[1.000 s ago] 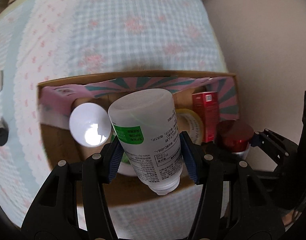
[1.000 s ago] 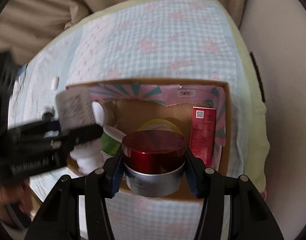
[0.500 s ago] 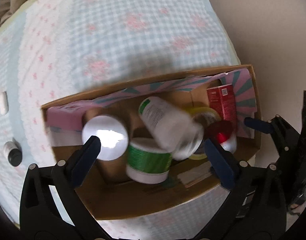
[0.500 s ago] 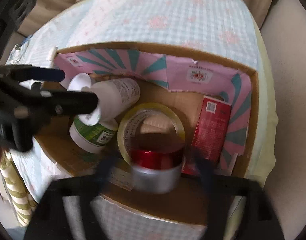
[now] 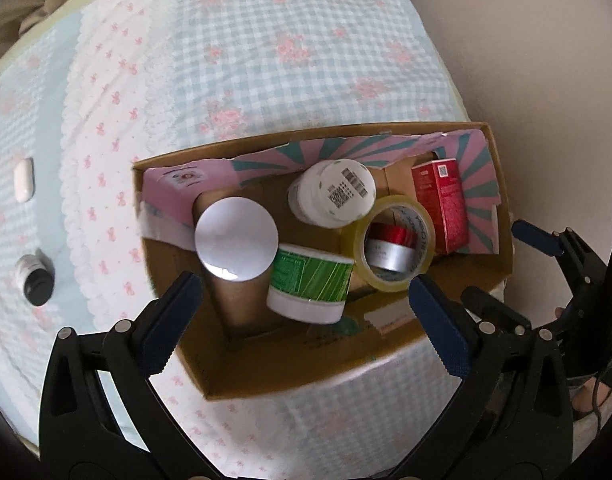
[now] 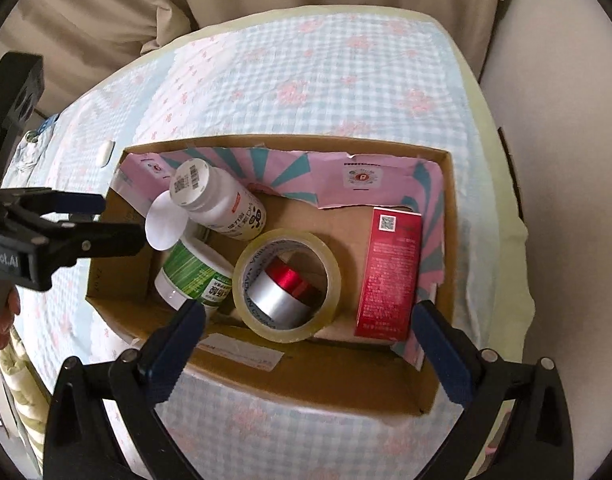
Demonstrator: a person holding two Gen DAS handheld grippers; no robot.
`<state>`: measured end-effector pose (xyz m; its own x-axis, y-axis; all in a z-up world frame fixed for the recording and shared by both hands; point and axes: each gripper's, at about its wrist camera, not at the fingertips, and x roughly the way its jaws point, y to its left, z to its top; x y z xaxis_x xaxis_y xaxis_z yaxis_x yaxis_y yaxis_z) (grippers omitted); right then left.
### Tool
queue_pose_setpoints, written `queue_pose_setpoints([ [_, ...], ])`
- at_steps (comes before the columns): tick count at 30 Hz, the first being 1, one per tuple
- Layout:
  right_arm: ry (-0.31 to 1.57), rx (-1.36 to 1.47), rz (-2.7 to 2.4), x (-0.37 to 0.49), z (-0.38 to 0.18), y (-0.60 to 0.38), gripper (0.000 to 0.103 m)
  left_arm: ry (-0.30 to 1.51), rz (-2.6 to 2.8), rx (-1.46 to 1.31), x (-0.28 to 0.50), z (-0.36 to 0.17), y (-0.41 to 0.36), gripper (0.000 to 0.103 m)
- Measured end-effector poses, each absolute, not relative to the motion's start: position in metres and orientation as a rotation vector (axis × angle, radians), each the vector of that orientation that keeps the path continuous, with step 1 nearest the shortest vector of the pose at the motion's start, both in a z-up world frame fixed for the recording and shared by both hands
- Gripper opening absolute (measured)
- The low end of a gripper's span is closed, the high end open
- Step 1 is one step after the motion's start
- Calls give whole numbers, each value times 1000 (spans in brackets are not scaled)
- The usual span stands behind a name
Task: Organize rigid objects
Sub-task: 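Move both tools back toward the earbud case and white L'Oréal jar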
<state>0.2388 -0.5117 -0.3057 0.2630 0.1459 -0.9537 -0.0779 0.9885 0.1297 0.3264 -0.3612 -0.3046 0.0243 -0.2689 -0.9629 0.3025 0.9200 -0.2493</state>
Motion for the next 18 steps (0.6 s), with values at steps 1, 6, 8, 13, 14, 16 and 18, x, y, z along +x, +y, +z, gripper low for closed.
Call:
queue_pose_setpoints([
  [1, 1292, 67, 144, 237, -302, -511, 103, 1472, -447, 35, 323, -298, -359, 103],
  [6, 1260, 71, 119, 228, -279, -507, 103, 1440, -467, 57, 309, -272, -349, 103],
  [8, 1243, 64, 114, 222, -267, -501, 103, 1419, -469, 66, 301, -260, -342, 103],
  [13, 1206, 29, 106, 205, -231, -474, 103, 1287, -466, 126, 274, -216, -307, 103],
  [14, 1207, 27, 104, 200, -223, -467, 103, 1267, -466, 134, 270, -210, -300, 103],
  [16, 1187, 31, 98, 192, -208, -449, 103, 1216, -461, 156, 259, -194, -277, 103],
  [18, 1154, 24, 89, 183, -191, -426, 103, 1182, -453, 166, 251, -181, -249, 103],
])
